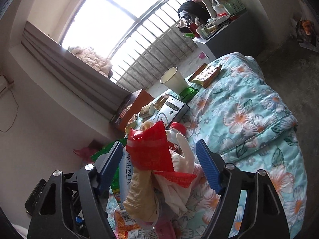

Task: Collect trash
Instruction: 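Close right tool on red plastic bag while left tool closes on blue medicine box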

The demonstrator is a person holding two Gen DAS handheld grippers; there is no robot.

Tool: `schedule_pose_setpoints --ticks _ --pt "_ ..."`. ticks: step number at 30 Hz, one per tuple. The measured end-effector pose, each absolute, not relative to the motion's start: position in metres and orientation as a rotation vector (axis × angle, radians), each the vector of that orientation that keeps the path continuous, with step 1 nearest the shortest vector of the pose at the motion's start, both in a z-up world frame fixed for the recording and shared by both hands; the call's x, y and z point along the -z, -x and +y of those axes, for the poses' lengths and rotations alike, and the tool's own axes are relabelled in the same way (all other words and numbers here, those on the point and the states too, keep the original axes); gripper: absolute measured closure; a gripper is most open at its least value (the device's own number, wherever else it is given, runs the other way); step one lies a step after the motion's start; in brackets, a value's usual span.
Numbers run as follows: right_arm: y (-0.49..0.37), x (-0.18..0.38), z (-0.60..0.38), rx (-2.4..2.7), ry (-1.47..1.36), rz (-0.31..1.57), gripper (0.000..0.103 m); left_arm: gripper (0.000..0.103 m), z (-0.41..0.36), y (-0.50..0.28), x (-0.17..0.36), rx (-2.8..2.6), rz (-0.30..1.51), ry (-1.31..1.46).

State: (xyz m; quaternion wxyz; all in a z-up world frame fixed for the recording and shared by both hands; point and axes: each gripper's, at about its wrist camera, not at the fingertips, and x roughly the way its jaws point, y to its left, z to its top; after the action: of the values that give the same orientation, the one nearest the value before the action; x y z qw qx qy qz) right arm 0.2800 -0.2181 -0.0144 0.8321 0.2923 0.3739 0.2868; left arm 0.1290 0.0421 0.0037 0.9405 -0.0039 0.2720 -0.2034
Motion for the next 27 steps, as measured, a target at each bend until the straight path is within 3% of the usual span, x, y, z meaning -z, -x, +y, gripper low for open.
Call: schedule_pose_setpoints --ticks 11,15,20,27 --pt "-0.305 0.029 -0.207 -0.644 -0.629 0.839 0.034 0.048 0.112 -0.183 0.032 0.398 0.737 0.379" --pt "-0.309 0.034 -0.204 -0.650 -0.639 0.861 0.048 0.051 0.120 -0.188 0.035 0.390 0.738 0.424" --pt "-0.303 0.031 -0.203 -0.651 -0.616 0.866 0.082 0.052 0.118 -0.180 0.030 0.398 0.712 0.401" --pt "-0.283 0.010 -0.208 -0.657 -0.588 0.804 0.093 0.052 0.107 -0.173 0.024 0.397 0.691 0.336"
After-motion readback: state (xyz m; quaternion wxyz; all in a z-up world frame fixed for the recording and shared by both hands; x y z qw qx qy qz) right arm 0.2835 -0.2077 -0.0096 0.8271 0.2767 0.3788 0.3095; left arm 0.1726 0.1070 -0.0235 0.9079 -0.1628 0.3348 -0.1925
